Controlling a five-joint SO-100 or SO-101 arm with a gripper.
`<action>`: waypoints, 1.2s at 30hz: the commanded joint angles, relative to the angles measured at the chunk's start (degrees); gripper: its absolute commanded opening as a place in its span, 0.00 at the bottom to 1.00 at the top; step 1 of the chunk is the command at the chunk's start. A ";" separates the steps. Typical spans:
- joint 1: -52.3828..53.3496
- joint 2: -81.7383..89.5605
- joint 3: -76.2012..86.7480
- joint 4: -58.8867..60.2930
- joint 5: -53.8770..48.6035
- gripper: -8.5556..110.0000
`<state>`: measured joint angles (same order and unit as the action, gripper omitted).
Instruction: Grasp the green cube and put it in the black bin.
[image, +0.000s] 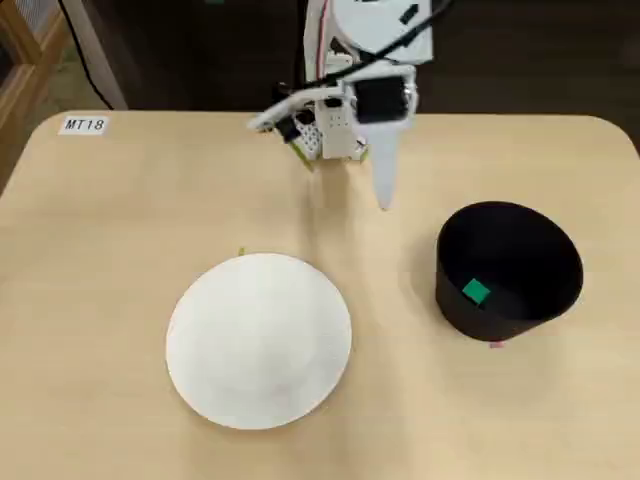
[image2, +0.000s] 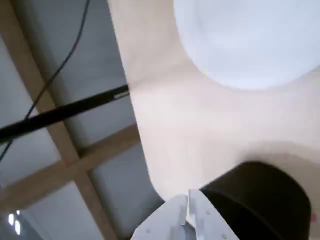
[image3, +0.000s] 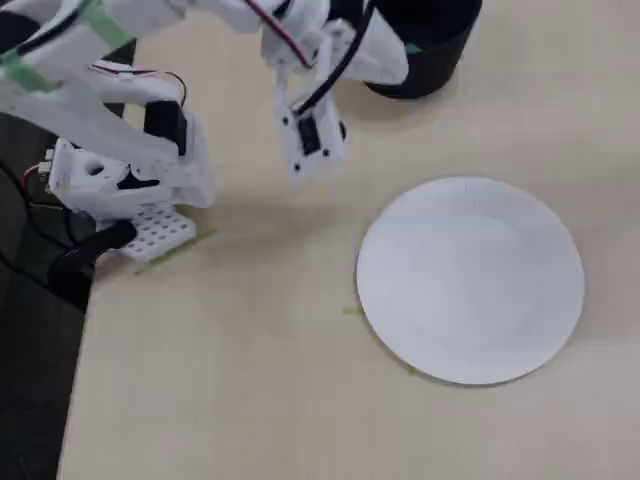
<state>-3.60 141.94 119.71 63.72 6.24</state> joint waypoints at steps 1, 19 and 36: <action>0.97 6.68 8.44 -2.55 -0.97 0.07; 5.01 41.66 41.57 2.37 1.58 0.07; 5.45 41.66 47.46 3.34 -0.35 0.07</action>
<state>1.76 183.60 167.43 66.80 5.71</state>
